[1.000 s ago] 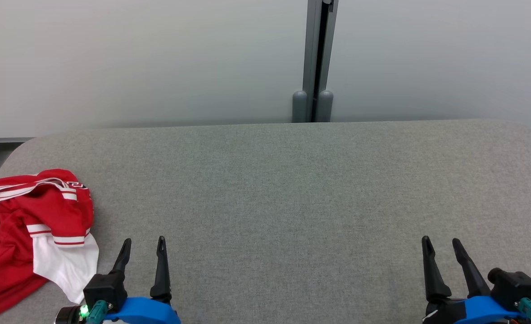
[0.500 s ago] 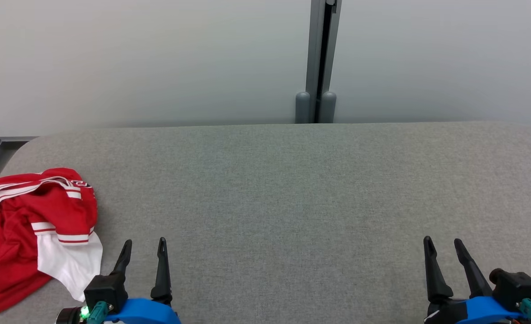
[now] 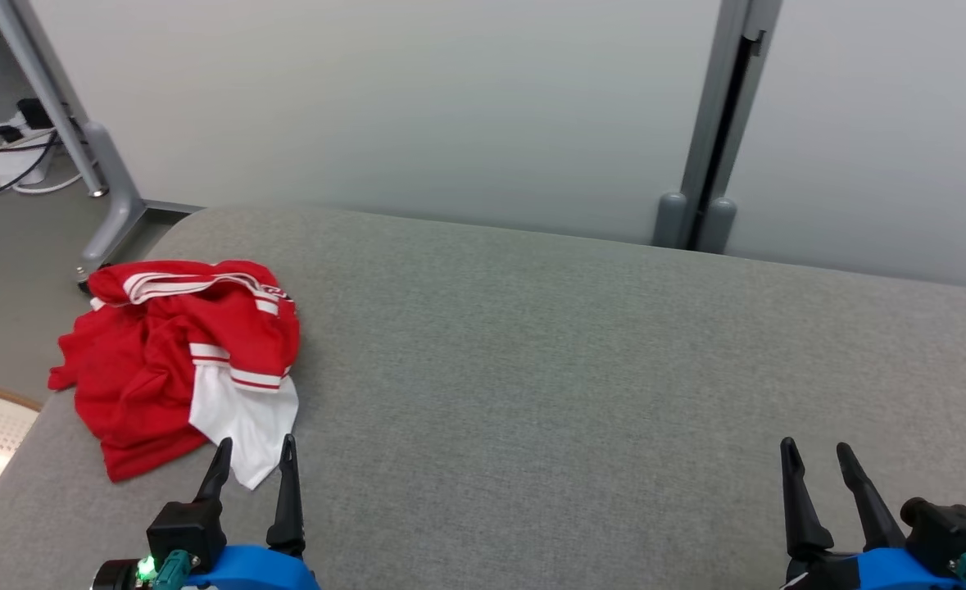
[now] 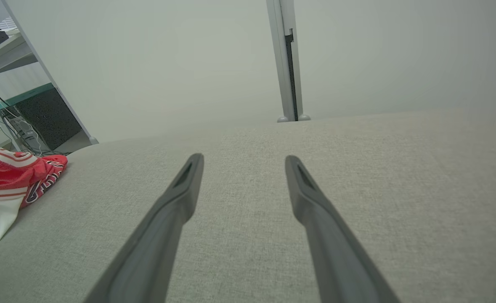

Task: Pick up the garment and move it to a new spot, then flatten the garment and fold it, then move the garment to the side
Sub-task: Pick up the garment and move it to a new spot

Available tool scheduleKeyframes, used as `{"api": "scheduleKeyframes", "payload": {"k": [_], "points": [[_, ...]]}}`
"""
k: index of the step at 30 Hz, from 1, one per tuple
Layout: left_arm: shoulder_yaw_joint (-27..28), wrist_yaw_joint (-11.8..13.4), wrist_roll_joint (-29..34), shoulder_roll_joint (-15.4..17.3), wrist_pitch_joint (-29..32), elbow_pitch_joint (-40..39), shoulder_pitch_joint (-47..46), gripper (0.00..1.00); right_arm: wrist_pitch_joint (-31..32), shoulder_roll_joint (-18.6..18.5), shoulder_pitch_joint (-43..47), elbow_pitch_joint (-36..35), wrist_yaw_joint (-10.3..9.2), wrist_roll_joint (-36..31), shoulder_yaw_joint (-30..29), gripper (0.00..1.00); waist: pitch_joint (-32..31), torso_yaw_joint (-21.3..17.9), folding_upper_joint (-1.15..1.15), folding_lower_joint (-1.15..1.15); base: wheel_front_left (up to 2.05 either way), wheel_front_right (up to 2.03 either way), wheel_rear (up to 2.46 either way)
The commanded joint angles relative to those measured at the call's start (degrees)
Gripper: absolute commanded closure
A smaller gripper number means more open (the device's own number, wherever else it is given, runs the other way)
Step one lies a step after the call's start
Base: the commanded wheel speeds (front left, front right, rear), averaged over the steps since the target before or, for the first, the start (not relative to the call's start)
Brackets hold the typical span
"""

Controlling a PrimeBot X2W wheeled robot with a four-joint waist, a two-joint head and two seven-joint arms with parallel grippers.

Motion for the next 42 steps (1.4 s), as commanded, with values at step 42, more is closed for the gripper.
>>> {"api": "scheduleKeyframes", "payload": {"k": [42], "points": [[2.9, -2.3, -7.9, 8.6, 23.2, -11.0, -20.9, 0.0, 0.9, -0.3, -4.8, -1.7, 0.08, -2.6, 1.7, 0.0, 9.4, 9.5, 0.0, 0.0, 0.0, 0.0, 0.0]]}}
